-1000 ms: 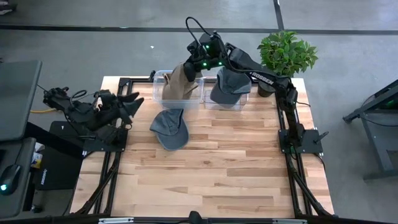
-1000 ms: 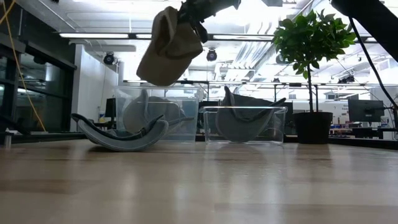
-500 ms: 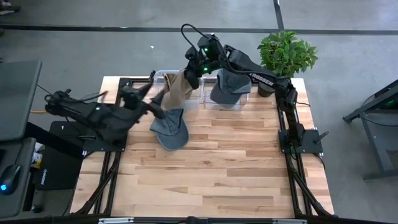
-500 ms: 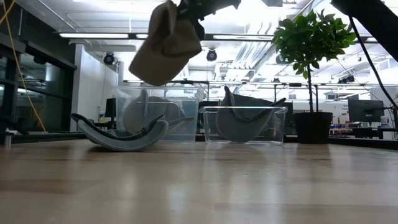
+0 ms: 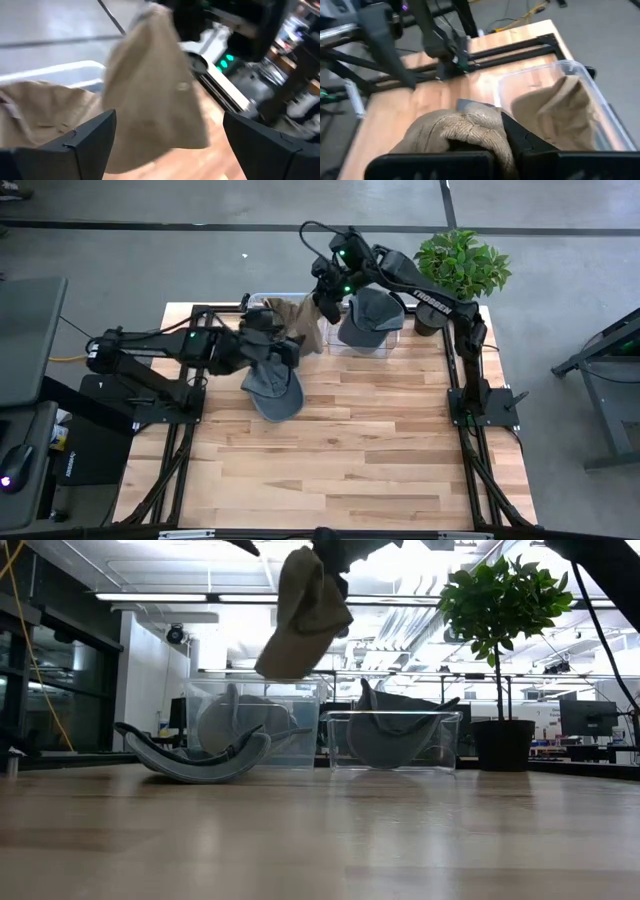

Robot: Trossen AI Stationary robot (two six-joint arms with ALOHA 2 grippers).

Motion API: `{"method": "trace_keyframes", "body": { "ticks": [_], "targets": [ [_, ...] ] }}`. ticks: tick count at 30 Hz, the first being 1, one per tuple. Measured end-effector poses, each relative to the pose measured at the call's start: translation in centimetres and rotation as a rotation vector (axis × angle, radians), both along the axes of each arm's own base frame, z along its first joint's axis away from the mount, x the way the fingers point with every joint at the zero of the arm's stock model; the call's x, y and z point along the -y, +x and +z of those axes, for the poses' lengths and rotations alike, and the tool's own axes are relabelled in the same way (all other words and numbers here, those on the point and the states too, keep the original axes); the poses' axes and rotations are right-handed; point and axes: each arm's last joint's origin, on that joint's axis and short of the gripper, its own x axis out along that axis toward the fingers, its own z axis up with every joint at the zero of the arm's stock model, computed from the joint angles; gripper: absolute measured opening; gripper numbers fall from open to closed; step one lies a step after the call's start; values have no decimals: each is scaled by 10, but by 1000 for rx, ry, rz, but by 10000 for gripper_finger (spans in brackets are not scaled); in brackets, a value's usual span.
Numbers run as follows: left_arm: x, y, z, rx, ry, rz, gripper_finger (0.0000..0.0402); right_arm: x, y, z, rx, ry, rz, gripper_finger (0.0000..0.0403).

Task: Pick & Place hat
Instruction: Put the brown cap into the white bin

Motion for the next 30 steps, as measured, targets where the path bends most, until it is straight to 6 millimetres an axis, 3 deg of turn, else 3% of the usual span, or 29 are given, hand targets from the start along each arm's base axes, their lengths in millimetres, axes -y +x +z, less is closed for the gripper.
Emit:
{"method": "trace_keyframes", "body": {
  "ticks": [7,13,30],
  "targets": [
    [-12,20,5,5,-87,-71,347,-1,3,-3,-47,-119,-96,0],
    [-19,35,-6,-34,-90,-40,347,-3,5,-4,-106,-236,-255,0],
    [-23,58,-28,-111,41,131,346,-17,12,-5,-101,-266,-187,0]
  ]
}}
